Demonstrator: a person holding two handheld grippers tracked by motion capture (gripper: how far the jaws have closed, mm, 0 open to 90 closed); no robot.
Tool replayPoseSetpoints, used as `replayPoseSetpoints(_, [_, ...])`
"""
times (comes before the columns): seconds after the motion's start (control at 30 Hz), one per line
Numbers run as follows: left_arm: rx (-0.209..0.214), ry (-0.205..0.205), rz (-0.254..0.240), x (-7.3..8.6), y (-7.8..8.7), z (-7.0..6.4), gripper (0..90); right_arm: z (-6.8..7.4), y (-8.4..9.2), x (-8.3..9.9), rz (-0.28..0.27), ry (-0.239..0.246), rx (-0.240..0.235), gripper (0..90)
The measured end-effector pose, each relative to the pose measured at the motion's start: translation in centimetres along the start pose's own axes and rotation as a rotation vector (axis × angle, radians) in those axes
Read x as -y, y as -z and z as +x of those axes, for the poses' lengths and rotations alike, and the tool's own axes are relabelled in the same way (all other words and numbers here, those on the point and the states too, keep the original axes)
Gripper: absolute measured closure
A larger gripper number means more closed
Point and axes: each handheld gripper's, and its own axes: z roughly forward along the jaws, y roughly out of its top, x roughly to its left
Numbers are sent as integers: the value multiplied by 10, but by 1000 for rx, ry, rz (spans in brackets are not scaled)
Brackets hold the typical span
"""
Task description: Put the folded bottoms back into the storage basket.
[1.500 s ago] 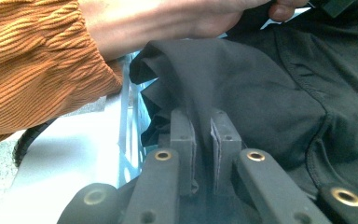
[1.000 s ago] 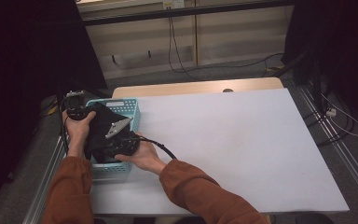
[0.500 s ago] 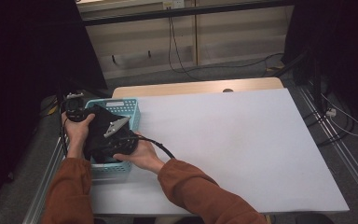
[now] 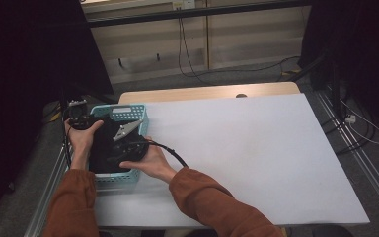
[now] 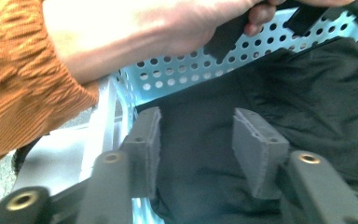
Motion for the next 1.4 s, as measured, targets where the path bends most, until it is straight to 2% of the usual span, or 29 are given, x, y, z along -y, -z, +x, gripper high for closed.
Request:
replayPoseSetpoints(0.07, [2,-11,-1,0,1,-2,232,0,1,0,-8,-5,1,466])
replayPoseSetpoints(0.17, [12,-34,-10,-1,4,-4,184,-1,4,-1,-10,-12,0,386])
replayPoseSetpoints(0.3, [24,-35,-19,-3,8,-7,141,-2,7,0,-14,-20,11,328])
replayPoseSetpoints(0.33, [31,-34,-25,-3,8,-8,123,-2,8,1,-16,-22,22,284])
replayPoseSetpoints(0.37, [23,-51,-15,-4,10,-11,100,-3,10,1,-7,-40,71,186])
replayPoseSetpoints(0.43, [16,-59,-12,-4,10,-12,89,-3,11,2,-8,-42,78,184])
replayPoseSetpoints(0.47, [10,-65,-16,-4,11,-13,72,-3,14,2,-16,-47,84,142])
replayPoseSetpoints(0.5, [8,-63,-18,-5,11,-14,72,-3,14,2,-16,-47,84,142])
replayPoseSetpoints(0.63, [46,-77,-33,-3,15,-17,56,-5,21,4,-26,-40,111,106])
replayPoseSetpoints(0.93, [61,-100,-67,2,28,-25,54,-11,35,7,-56,-49,126,92])
replayPoseSetpoints(1.0, [58,-112,-92,1,32,-28,59,-12,37,7,-59,-58,138,93])
replayPoseSetpoints(1.03, [64,-115,-106,1,35,-28,59,-12,37,7,-59,-58,138,93])
replayPoseSetpoints(1.07, [78,-113,-113,0,38,-30,61,-13,40,9,-60,-57,158,88])
replayPoseSetpoints(1.2, [85,-126,-115,1,42,-36,58,-14,43,10,-59,-55,173,64])
replayPoseSetpoints(1.27, [114,-119,-115,3,47,-42,58,-15,46,12,-53,-54,182,60])
replayPoseSetpoints(1.4, [105,-122,-125,6,54,-47,59,-16,50,15,-50,-53,204,53])
